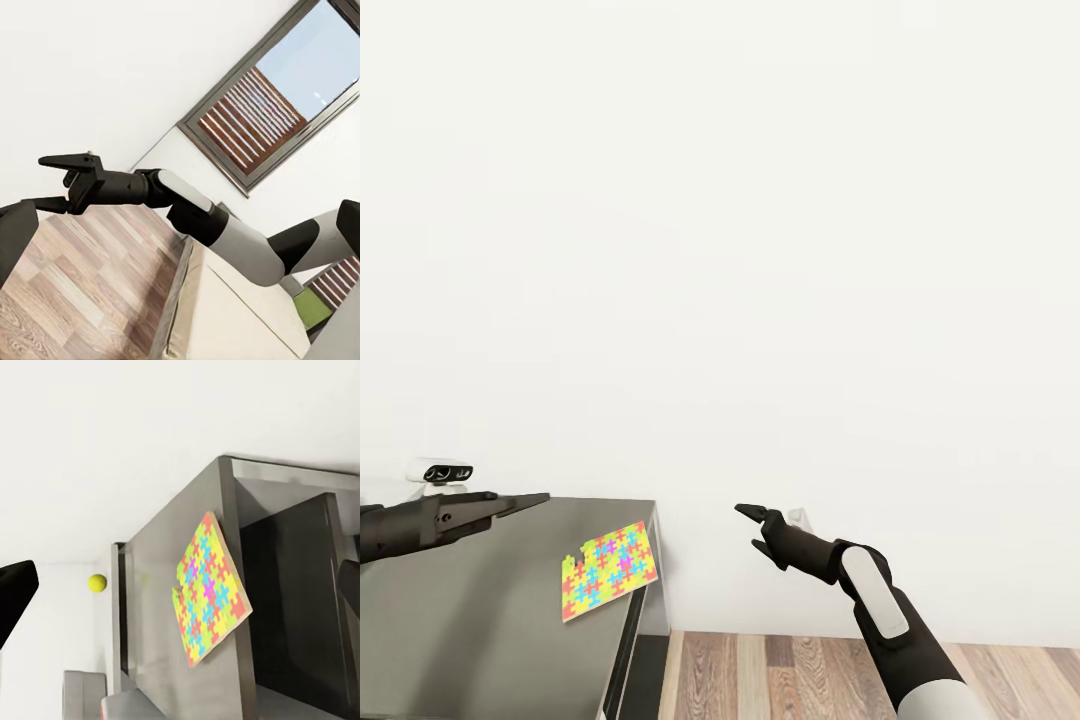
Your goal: Put all the toys in the child's room - the three board games (two on the bed and one on the table), the two jigsaw puzzles on the table, and the tennis ball on the table - inside the toy box on the table in the child's room.
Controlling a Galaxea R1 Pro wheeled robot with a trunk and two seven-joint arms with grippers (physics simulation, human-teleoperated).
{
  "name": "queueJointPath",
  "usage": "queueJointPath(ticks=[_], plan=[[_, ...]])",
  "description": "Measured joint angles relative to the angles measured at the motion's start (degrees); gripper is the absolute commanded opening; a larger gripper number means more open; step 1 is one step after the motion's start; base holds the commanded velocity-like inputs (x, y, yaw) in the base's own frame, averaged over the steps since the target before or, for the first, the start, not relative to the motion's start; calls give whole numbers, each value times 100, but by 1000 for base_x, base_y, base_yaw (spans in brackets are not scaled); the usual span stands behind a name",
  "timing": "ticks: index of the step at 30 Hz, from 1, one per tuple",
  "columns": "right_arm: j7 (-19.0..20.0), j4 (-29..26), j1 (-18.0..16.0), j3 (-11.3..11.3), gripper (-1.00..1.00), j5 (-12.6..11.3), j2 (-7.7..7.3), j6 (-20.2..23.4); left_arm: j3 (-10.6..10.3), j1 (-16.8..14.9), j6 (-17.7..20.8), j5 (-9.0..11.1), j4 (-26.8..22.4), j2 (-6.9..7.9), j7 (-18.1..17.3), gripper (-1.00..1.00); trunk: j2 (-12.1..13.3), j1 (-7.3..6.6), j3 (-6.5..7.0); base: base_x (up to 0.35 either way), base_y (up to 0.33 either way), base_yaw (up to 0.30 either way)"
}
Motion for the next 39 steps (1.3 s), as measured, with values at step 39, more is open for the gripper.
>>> queueJointPath(ticks=[39], plan=[[-10, 342, -18, 48, 100, 53, 16, -8, 5, 1, -9, -14, 3, 0, 0, 100, -320, 175, -211, 43, 22, 109]])
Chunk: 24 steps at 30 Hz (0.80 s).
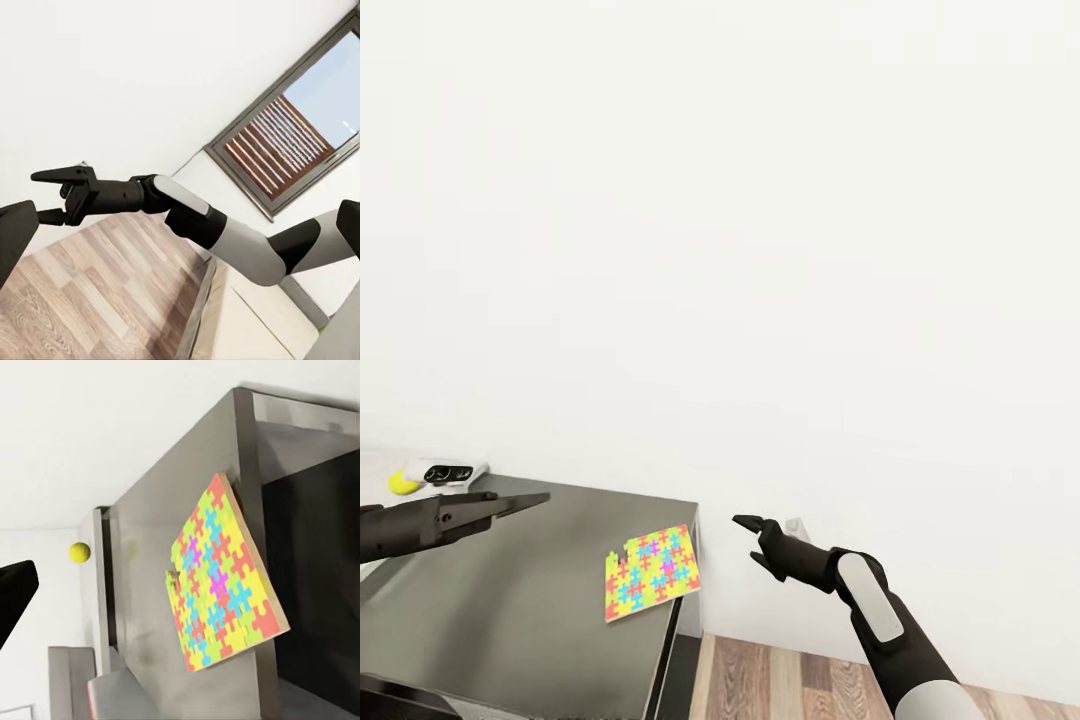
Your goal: Put all the toys in the child's room - the three board games (two on the bed and one on the table), the two jigsaw puzzles on the table, and the tennis ball on the table - inside the toy box on the table in the child's room.
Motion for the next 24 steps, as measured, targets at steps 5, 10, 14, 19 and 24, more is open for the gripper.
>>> queueJointPath(ticks=[5, 10, 14, 19, 24], plan=[[1, 5, 0, -11, 100, 0, -7, -3, -5, -1, 0, -4, -2, 0, 0, 100, -201, 110, -93, 0, 0, -23], [0, 46, 1, -18, 100, -5, -9, -7, -10, -2, 0, -6, 4, -1, -1, 100, -401, 220, -183, 0, 0, -169], [1, 59, 0, -18, 100, 11, -2, -14, -11, -1, 1, -5, 4, 0, 0, 100, -562, 308, -255, 0, 0, -63], [1, 62, 0, -18, 100, 15, -2, -17, -14, -1, 1, -5, 0, 0, 0, 100, -763, 417, -345, 0, 0, -11], [1, 60, 0, -4, 100, 18, 0, -18, -17, 0, 1, -4, 1, 0, 0, 100, -963, 527, -434, 0, 0, 40]])
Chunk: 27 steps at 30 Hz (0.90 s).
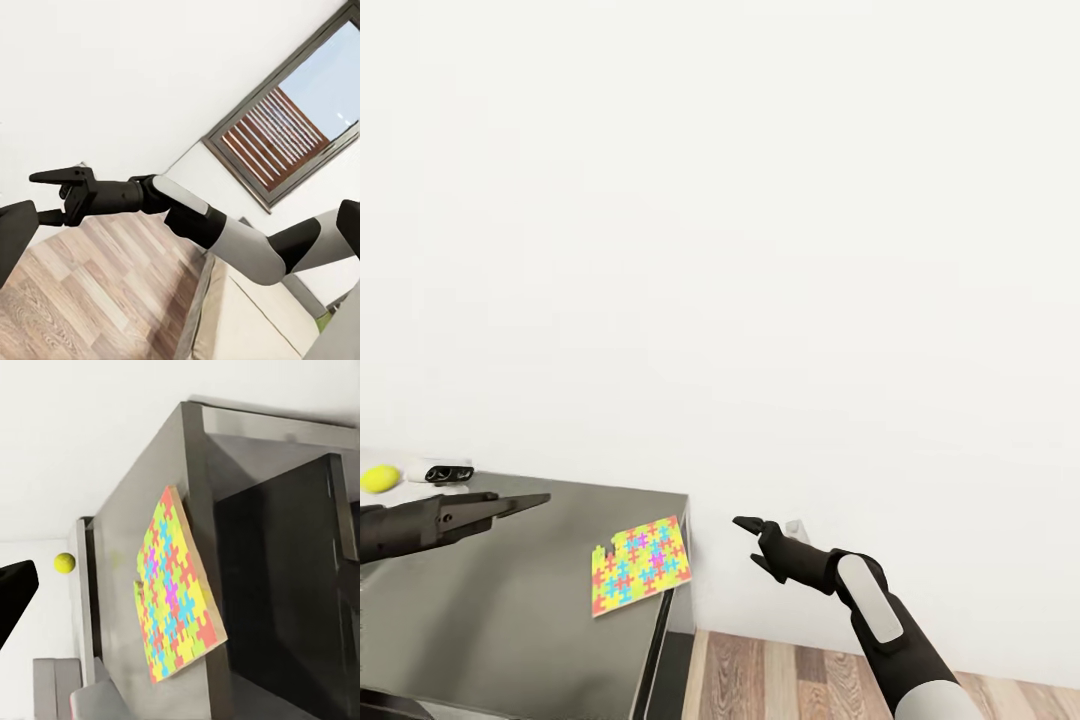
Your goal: Put all the toys in the child's room - the three board games (two on the bed and one on the table), the two jigsaw puzzles on the table, and the tennis ball on the table - inside the toy box on the table in the child's room.
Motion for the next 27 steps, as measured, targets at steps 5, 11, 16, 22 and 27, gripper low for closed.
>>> queueJointPath(ticks=[5, 11, 16, 22, 27], plan=[[2, 0, 0, 2, 100, -6, 0, 0, 0, 0, 0, 0, 0, 1, 0, 100, -201, 110, -90, 0, 0, 194], [7, 1, 0, 3, 100, -6, -1, 0, -1, 0, 0, 0, -3, 1, 0, 100, -441, 242, -198, 0, 0, 236], [8, -1, 2, 3, 100, -1, 0, 0, -1, 0, 0, 0, -1, 0, 0, 100, -642, 352, -287, 0, 0, 65], [9, -1, 0, 3, 100, 0, 0, 0, 0, -1, 0, 0, 1, -1, 0, 100, -883, 483, -395, 0, 0, 9], [9, 0, 0, 1, 100, -1, -1, 0, -1, -1, 0, 0, 2, 0, 0, 100, -1083, 593, -485, 0, 0, 1]])
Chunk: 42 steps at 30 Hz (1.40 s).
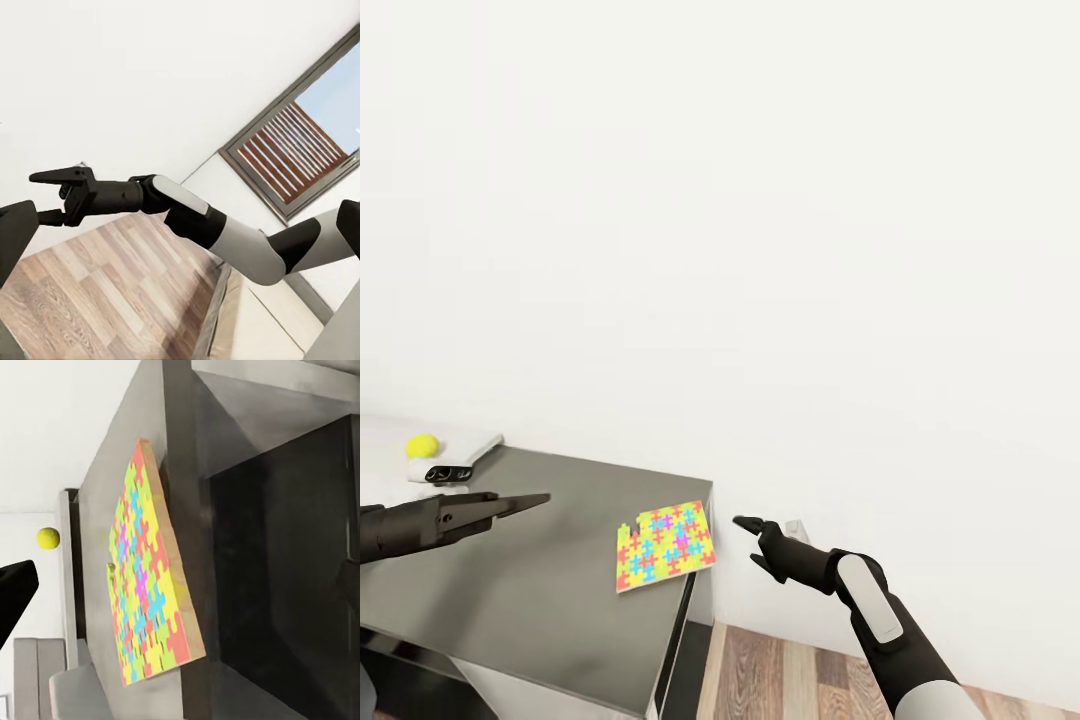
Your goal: Put all the toys in the child's room - the three board games (two on the bed and one on the table), the two jigsaw puzzles on the table, and the tennis ball on the table - inside the toy box on the table in the child's room.
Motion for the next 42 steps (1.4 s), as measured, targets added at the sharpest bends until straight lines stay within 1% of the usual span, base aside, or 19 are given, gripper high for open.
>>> queueJointPath(ticks=[6, 13, 17, 24, 36, 42], plan=[[0, 1, 1, -1, 100, -6, 1, 0, 4, 0, 0, 0, -5, 0, 0, 100, -241, 132, -108, 0, 0, 26], [0, 2, 0, -5, 100, -3, -1, 0, 9, 1, 0, 0, -3, 1, 0, 100, -522, 286, -233, 0, 0, 190], [0, 2, 2, -6, 100, 0, 1, 0, 11, 1, 0, 0, -2, 0, 0, 100, -682, 374, -305, 0, 0, 85], [0, -2, 1, -7, 100, 0, 2, -4, 17, 0, 0, 1, -4, 0, 0, 100, -684, 374, -306, 0, 0, 36], [0, 3, 0, -7, 100, -22, 2, 0, 18, 0, -2, 2, -5, 1, 0, 100, -684, 374, -305, 0, 0, 242], [-1, 1, 0, -7, 100, -27, -2, -3, 12, 0, -1, 5, -6, 0, 0, 100, -684, 374, -305, 0, 0, 75]])
